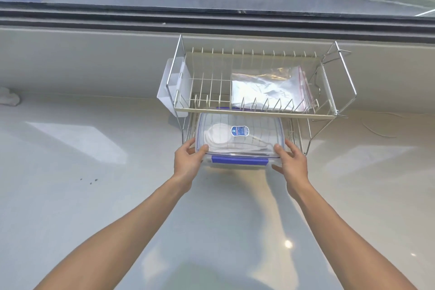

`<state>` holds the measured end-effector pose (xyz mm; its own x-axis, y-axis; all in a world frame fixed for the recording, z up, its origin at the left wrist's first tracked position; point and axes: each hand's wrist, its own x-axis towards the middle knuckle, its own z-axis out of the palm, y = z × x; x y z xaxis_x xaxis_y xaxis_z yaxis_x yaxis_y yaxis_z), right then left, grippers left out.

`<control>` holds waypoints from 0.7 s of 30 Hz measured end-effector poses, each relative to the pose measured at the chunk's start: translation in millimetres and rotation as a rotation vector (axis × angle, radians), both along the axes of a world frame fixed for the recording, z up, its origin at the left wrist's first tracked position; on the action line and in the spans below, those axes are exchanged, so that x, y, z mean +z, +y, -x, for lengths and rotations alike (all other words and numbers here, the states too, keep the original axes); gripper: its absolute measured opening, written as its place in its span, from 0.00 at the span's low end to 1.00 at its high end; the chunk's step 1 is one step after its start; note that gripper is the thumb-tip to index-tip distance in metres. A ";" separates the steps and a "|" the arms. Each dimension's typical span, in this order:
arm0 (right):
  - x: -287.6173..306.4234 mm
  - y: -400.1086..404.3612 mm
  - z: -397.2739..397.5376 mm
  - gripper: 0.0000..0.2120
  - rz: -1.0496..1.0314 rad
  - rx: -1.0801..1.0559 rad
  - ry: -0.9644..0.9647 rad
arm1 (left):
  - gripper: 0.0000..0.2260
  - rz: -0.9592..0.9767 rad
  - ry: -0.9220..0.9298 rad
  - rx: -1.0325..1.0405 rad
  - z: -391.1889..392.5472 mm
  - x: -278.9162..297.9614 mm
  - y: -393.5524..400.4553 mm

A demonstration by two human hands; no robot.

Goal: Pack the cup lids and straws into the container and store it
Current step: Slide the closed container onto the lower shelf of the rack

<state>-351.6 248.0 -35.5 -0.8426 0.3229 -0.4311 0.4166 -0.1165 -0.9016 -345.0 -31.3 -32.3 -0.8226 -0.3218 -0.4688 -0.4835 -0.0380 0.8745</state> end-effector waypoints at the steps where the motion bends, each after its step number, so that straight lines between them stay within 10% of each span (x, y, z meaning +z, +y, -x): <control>1: -0.5 1.1 6.7 0.28 -0.004 0.011 -0.004 | 0.32 0.002 0.003 -0.002 7.2 -1.4 -0.1; 21: -19.2 -5.9 64.6 0.29 -0.153 0.008 -0.001 | 0.30 0.217 0.059 -0.123 61.0 -12.8 -3.0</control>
<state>-416.2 242.1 -54.7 -0.8449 0.3779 -0.3785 0.4181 0.0253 -0.9080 -405.9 -34.3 -45.1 -0.8858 -0.3054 -0.3495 -0.4207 0.2101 0.8826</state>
